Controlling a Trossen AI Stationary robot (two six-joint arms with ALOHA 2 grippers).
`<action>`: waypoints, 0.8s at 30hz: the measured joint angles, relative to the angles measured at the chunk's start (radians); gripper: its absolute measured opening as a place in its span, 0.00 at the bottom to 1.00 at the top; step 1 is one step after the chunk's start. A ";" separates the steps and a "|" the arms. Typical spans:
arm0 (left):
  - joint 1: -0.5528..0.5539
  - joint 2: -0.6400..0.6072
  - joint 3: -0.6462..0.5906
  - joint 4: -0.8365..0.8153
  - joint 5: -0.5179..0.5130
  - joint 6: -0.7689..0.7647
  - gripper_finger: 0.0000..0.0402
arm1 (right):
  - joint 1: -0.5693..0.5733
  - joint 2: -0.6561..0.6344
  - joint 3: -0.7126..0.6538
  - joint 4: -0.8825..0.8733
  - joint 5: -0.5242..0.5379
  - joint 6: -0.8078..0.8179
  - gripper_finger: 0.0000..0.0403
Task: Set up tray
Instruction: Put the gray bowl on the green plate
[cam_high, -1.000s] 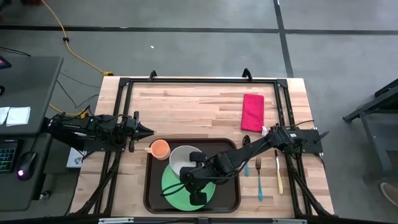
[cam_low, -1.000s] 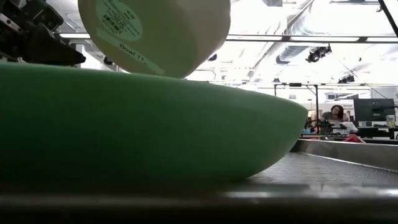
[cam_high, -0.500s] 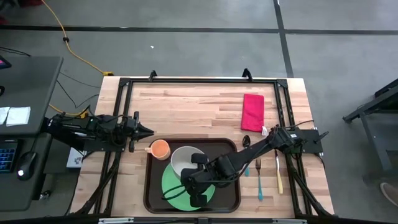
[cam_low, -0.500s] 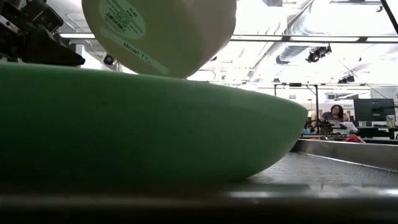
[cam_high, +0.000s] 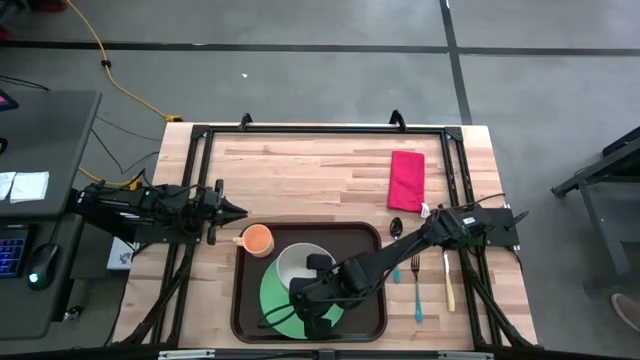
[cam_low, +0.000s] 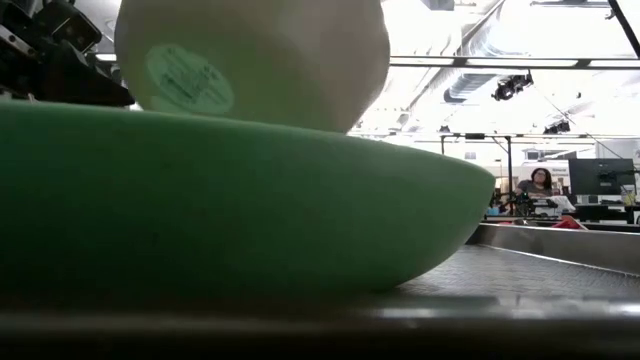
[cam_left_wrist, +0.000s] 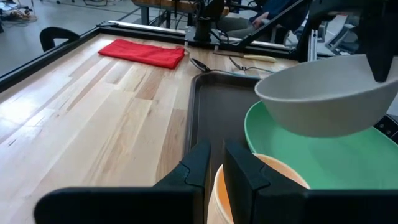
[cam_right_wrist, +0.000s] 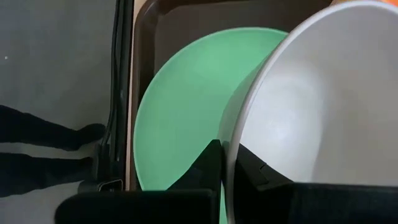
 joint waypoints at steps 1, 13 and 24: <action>0.000 0.000 0.000 -0.001 0.000 0.000 0.18 | 0.000 0.005 0.000 0.002 -0.004 0.004 0.00; 0.000 0.000 0.000 -0.002 0.000 0.000 0.18 | 0.000 0.018 0.000 0.021 -0.025 0.038 0.00; 0.000 0.000 0.000 -0.001 0.000 0.000 0.18 | 0.003 0.057 -0.001 0.036 -0.036 0.047 0.00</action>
